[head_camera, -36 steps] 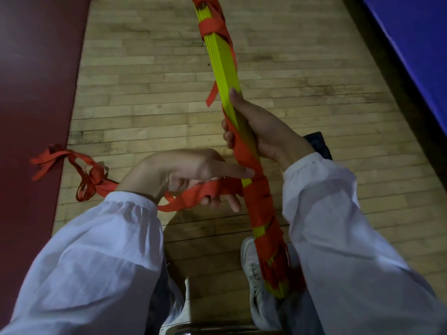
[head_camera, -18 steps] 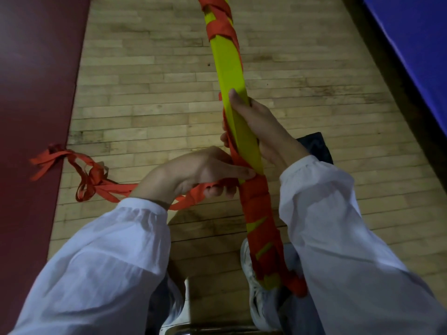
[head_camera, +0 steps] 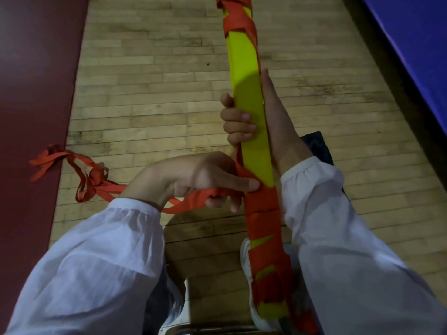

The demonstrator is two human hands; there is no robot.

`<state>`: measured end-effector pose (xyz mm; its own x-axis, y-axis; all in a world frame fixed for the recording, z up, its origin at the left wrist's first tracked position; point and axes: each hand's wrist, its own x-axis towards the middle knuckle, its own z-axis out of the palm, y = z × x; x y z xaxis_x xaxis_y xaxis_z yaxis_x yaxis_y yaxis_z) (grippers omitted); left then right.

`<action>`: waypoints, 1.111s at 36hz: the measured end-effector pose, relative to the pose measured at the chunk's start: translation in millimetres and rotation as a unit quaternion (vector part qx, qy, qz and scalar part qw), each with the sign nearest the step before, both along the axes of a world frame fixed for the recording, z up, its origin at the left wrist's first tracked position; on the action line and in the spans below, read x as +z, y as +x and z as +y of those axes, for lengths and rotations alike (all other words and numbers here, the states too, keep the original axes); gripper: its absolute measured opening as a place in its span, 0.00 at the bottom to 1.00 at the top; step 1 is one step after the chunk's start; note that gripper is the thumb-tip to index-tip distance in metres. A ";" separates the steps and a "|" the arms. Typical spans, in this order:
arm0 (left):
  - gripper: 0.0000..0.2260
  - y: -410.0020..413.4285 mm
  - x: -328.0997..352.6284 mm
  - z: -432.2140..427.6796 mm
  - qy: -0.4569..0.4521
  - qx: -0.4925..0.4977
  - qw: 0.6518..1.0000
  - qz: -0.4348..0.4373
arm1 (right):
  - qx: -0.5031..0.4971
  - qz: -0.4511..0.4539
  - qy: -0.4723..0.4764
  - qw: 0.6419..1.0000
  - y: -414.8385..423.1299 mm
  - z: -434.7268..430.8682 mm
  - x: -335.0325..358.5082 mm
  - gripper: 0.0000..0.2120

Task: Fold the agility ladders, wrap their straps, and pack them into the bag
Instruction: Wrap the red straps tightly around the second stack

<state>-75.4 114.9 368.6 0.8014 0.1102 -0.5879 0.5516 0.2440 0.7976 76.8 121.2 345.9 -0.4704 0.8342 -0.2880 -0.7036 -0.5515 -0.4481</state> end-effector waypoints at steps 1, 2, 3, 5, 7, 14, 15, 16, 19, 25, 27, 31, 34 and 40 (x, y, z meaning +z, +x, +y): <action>0.16 -0.1 -1.6 0.4 -0.003 0.010 1.000 0.010 | -0.003 -0.016 0.003 1.000 0.1 0.0 1.4 0.38; 0.13 0.1 -3.5 0.9 0.005 0.016 1.000 0.026 | -0.007 -0.032 0.004 0.999 0.3 -0.5 2.8 0.37; 0.11 0.4 -5.4 1.2 0.021 0.016 0.999 0.046 | -0.010 -0.048 0.004 0.999 0.4 -0.9 4.0 0.36; 0.12 2.0 -7.9 1.5 0.043 0.011 0.996 0.081 | -0.015 -0.082 0.001 0.997 1.0 -1.2 4.9 0.36; 0.16 3.6 -9.2 2.5 0.035 0.019 0.994 0.097 | -0.021 -0.120 -0.005 0.992 1.6 -1.4 5.2 0.36; 0.20 5.3 -15.4 3.5 0.070 0.034 0.989 0.129 | -0.040 -0.249 -0.022 0.967 -5.0 -0.6 5.5 0.35; 0.20 5.5 -18.2 4.0 0.082 0.038 0.987 0.135 | -0.042 -0.265 -0.022 0.963 -6.5 -0.4 5.0 0.35; 0.20 5.0 -22.0 4.9 0.098 0.044 0.984 0.140 | -0.045 -0.282 -0.022 0.958 -7.7 -0.3 4.5 0.35; 0.20 3.6 -30.7 6.4 0.136 0.059 0.978 0.150 | -0.054 -0.326 -0.032 0.943 -12.1 0.3 1.6 0.34; 0.24 10.3 -21.8 0.0 0.123 0.054 0.977 0.164 | -0.098 -0.360 -0.058 0.926 -15.4 -0.1 -4.8 0.33; 0.23 11.7 -21.0 -1.3 0.142 0.056 0.975 0.159 | -0.113 -0.373 -0.058 0.919 -16.2 -0.4 -6.8 0.33; 0.22 13.0 -22.2 -5.0 0.168 0.071 0.972 0.145 | -0.127 -0.409 -0.049 0.903 -16.3 -0.3 -9.2 0.32; 0.21 14.4 -20.5 -5.3 0.176 0.076 0.969 0.155 | -0.108 -0.403 -0.025 0.908 -14.3 0.4 -8.2 0.33; 0.19 9.3 -11.4 0.7 0.122 0.093 0.981 0.121 | -0.090 -0.309 0.023 0.947 -3.4 -1.3 0.4 0.39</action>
<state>-66.1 115.6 357.2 0.5952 0.4021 -0.6958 0.6957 0.1756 0.6965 73.4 119.9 346.2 -0.0728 0.9034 -0.4226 -0.3803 -0.4169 -0.8256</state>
